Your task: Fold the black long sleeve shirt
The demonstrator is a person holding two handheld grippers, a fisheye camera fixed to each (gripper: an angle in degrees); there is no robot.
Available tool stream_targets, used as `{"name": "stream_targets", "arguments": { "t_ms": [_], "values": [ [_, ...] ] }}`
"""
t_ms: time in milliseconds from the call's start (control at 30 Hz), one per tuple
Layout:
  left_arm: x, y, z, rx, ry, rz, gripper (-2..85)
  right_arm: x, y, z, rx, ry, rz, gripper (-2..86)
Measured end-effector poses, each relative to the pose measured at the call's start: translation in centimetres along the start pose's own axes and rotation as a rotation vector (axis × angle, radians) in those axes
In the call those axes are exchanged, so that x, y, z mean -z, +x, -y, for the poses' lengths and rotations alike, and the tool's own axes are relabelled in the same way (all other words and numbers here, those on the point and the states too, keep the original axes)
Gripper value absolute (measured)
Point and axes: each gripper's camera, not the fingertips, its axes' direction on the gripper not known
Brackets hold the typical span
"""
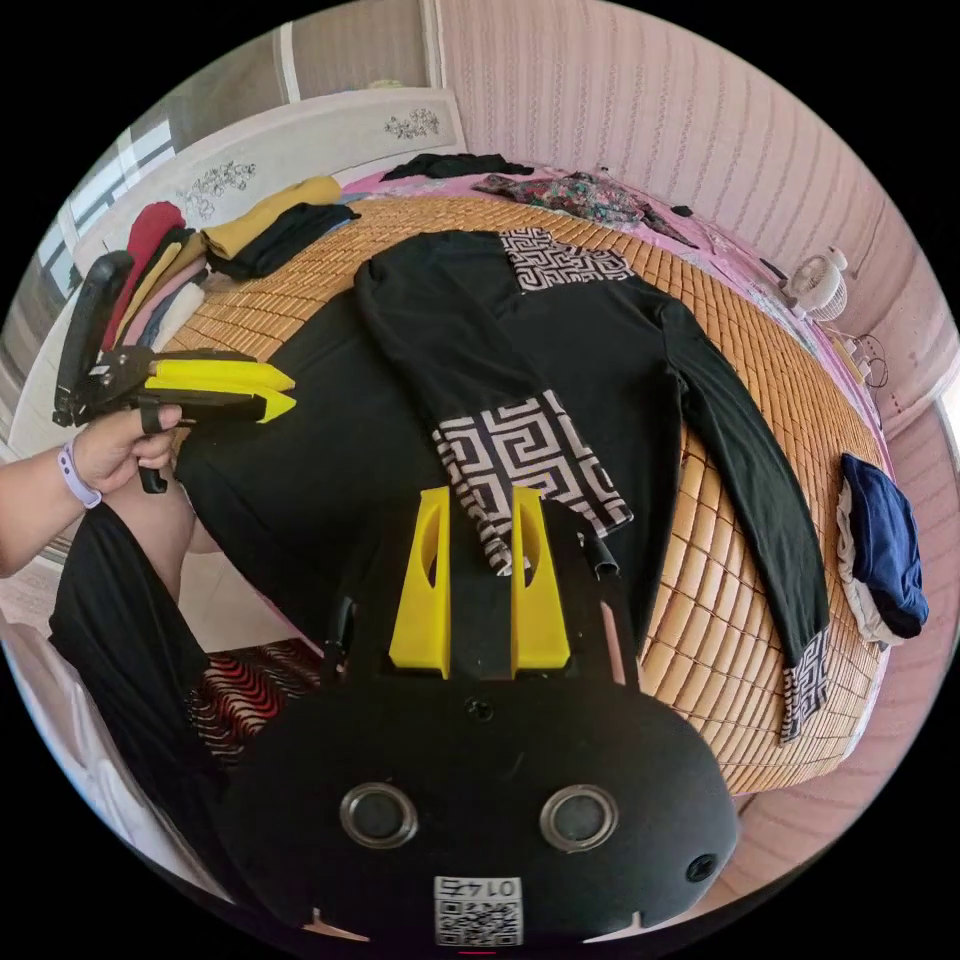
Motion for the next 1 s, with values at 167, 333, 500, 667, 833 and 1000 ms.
{"name": "stream_targets", "arguments": {
  "t_ms": [167, 333, 500, 667, 833, 1000],
  "values": [
    [-3.7, 0.8, 0.1, 0.013, -0.071, 0.031, 5.3, 0.5, 0.0, 1.9, 0.082, -0.038, -0.08, 2.7],
    [-5.2, 1.9, 0.9, 0.028, -0.061, 0.03, 5.8, 7.7, 3.3, 2.6, 0.006, 0.24, -0.124, 0.7],
    [-4.9, 0.7, 3.4, 0.024, 0.019, 0.038, 6.9, 11.4, 5.6, 0.9, -0.033, 0.324, -0.201, 0.0],
    [-5.7, -2.2, 8.4, -0.051, 0.076, 0.235, 7.5, 8.6, 6.2, -0.7, -0.031, 0.187, -0.195, -0.1],
    [-8.2, -2.6, 13.3, -0.143, 0.048, 0.298, 8.0, 7.3, 6.3, -1.1, -0.016, 0.13, -0.211, 0.0],
    [-12.8, -4.1, 15.2, -0.061, -0.101, 0.439, 3.7, 7.9, 7.1, -0.5, 0.019, 0.131, -0.175, 0.5]
  ]
}}
